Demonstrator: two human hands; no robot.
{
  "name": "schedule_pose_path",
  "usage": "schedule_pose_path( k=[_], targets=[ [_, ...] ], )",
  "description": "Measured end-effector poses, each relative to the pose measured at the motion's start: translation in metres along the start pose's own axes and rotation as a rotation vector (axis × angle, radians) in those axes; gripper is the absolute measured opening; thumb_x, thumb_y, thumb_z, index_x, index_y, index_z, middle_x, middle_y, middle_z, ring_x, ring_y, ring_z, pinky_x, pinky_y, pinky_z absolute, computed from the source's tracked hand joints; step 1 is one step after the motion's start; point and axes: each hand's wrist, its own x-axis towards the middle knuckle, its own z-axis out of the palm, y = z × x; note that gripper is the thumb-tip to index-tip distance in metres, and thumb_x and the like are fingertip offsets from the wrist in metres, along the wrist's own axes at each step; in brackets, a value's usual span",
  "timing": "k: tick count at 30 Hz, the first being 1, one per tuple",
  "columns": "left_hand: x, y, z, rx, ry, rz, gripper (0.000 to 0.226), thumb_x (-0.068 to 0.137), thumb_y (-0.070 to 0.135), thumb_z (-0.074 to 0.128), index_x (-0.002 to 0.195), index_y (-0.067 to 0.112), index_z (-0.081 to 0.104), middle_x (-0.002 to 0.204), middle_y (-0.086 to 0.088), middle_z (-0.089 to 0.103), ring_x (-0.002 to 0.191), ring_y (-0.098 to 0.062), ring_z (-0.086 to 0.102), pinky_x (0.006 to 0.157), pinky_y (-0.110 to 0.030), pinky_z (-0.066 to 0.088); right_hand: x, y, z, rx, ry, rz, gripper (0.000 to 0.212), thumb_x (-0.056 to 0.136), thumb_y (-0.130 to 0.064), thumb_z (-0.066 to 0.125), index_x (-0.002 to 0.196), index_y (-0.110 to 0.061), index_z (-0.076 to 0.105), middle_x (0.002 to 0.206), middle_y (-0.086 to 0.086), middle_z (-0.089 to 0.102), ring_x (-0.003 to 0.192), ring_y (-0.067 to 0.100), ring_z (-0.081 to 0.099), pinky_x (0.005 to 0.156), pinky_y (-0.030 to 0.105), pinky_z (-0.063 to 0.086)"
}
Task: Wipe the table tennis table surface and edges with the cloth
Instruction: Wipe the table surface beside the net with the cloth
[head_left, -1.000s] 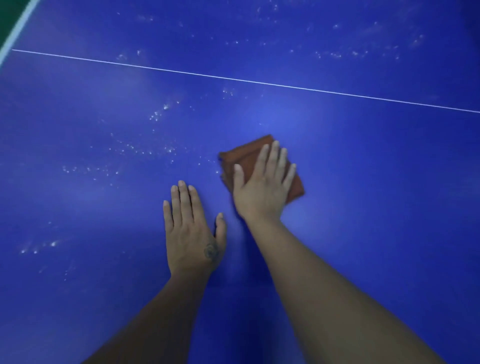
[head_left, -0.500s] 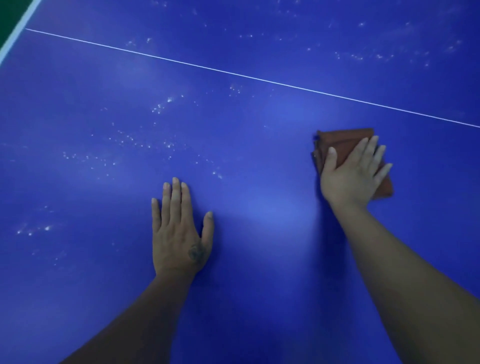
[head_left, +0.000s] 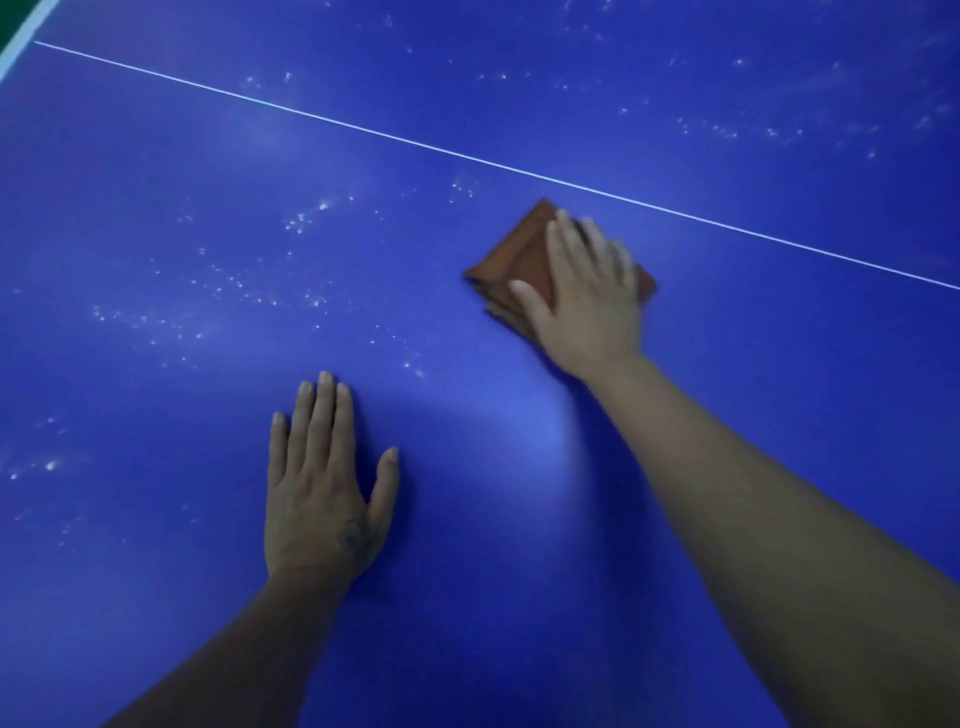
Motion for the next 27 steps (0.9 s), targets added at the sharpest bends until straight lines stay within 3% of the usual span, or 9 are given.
schedule_pose_path(
  k=[3, 6, 10, 19, 23, 27],
  targets=[
    [0.0, 0.0, 0.0, 0.002, -0.007, -0.006, 0.081, 0.106, 0.052, 0.036, 0.168, 0.002, 0.024, 0.179, -0.01, 0.018, 0.167, -0.026, 0.01, 0.133, -0.057, 0.016, -0.021, 0.066, -0.01, -0.022, 0.0, 0.082, 0.078, 0.102, -0.064, 0.029, 0.162, -0.015, 0.032, 0.172, -0.002, 0.025, 0.15, 0.031, 0.033, 0.119, 0.049, 0.026],
    [0.0, -0.001, 0.001, 0.022, -0.015, -0.006, 0.081, 0.106, 0.051, 0.037, 0.168, 0.002, 0.024, 0.179, -0.01, 0.017, 0.167, -0.026, 0.01, 0.133, -0.057, 0.017, -0.011, 0.091, -0.016, 0.016, -0.085, 0.102, 0.082, 0.099, -0.06, 0.031, 0.163, -0.009, 0.027, 0.174, 0.005, 0.02, 0.156, 0.031, 0.025, 0.124, 0.051, 0.022],
    [0.001, -0.002, 0.003, 0.016, -0.001, 0.006, 0.08, 0.107, 0.051, 0.038, 0.168, 0.002, 0.025, 0.179, -0.01, 0.017, 0.167, -0.027, 0.011, 0.132, -0.059, 0.019, 0.027, 0.049, -0.009, 0.037, -0.09, 0.159, 0.082, 0.104, -0.053, 0.037, 0.166, -0.004, 0.014, 0.176, 0.008, 0.004, 0.162, 0.026, 0.001, 0.131, 0.05, 0.002],
    [0.001, -0.005, 0.008, 0.027, 0.003, -0.006, 0.081, 0.105, 0.051, 0.041, 0.168, 0.003, 0.025, 0.179, -0.01, 0.018, 0.167, -0.027, 0.011, 0.132, -0.058, 0.021, 0.07, -0.095, -0.001, 0.095, -0.053, -0.096, 0.07, 0.109, -0.053, 0.022, 0.166, -0.012, 0.02, 0.176, 0.0, 0.009, 0.163, 0.021, 0.003, 0.131, 0.046, 0.001],
    [0.001, -0.005, 0.006, 0.026, -0.026, -0.005, 0.082, 0.105, 0.052, 0.041, 0.169, 0.004, 0.024, 0.179, -0.009, 0.016, 0.167, -0.027, 0.009, 0.132, -0.058, 0.02, 0.057, -0.062, -0.002, 0.091, -0.002, -0.121, 0.07, 0.106, -0.055, 0.036, 0.164, -0.018, 0.029, 0.175, 0.005, 0.013, 0.162, 0.026, 0.01, 0.131, 0.048, 0.006],
    [0.001, -0.003, 0.004, 0.043, -0.061, 0.002, 0.081, 0.106, 0.051, 0.039, 0.169, 0.002, 0.022, 0.179, -0.011, 0.015, 0.167, -0.029, 0.008, 0.132, -0.059, 0.019, 0.028, 0.009, -0.004, 0.045, 0.043, 0.122, 0.072, 0.103, -0.058, 0.033, 0.163, -0.018, 0.032, 0.171, 0.007, 0.027, 0.158, 0.029, 0.022, 0.13, 0.052, 0.01]
  ],
)
